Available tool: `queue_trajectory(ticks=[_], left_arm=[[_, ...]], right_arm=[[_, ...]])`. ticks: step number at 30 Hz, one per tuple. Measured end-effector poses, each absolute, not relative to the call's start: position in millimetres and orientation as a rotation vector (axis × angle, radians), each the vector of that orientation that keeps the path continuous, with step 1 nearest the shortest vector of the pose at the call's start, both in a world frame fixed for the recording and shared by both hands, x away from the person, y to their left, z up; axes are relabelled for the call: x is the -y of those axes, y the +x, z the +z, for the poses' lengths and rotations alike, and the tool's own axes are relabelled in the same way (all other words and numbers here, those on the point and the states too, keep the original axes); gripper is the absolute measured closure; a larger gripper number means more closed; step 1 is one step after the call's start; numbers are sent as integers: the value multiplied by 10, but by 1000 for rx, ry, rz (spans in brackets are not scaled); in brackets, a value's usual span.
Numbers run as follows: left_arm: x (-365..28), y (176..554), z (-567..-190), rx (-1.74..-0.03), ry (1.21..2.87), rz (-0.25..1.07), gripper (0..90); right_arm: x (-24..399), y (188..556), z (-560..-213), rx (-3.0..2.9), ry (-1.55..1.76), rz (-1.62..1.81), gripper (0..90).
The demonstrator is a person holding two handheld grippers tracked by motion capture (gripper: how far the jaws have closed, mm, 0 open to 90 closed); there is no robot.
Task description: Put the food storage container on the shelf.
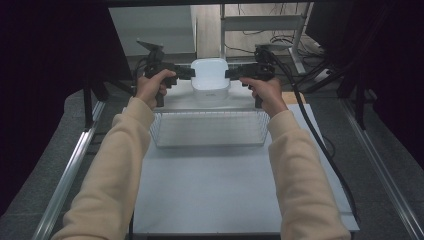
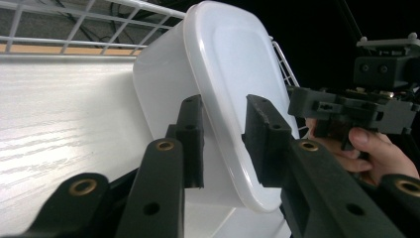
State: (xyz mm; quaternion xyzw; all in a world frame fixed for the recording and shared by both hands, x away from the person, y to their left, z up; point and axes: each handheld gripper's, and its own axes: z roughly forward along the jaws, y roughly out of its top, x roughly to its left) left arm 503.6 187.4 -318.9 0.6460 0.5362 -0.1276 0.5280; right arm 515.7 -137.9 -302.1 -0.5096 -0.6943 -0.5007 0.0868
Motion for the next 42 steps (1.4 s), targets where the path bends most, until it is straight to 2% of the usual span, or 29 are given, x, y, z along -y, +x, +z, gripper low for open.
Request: queue_trajectory(ticks=[11, 14, 18, 21, 27, 34, 42], left_arm=[[-1866, 5060, -3247, -1280, 1534, -307, 645], [-1849, 5027, -3213, -1264, 1530, -269, 535], [-1843, 4899, -3096, -1232, 1539, -168, 419], [-1836, 4731, -3004, -1199, 1570, -66, 370], [-1883, 4441, -2962, -1155, 1638, 50, 338], [-1987, 3997, -3065, -1083, 1653, 107, 325], [-2009, 3565, -3333, -1035, 1692, 155, 320]], right_arm=[[1369, 5169, -3078, 2042, -1515, -1492, 649], [1357, 5140, -3062, 2059, -1511, -1516, 499], [1379, 5038, -2972, 2127, -1503, -1604, 383], [1432, 4918, -2910, 2192, -1456, -1656, 366], [1512, 4694, -2867, 2302, -1367, -1727, 352], [1647, 4355, -2903, 2418, -1259, -1740, 339], [1819, 3933, -3114, 2473, -1167, -1776, 331]])
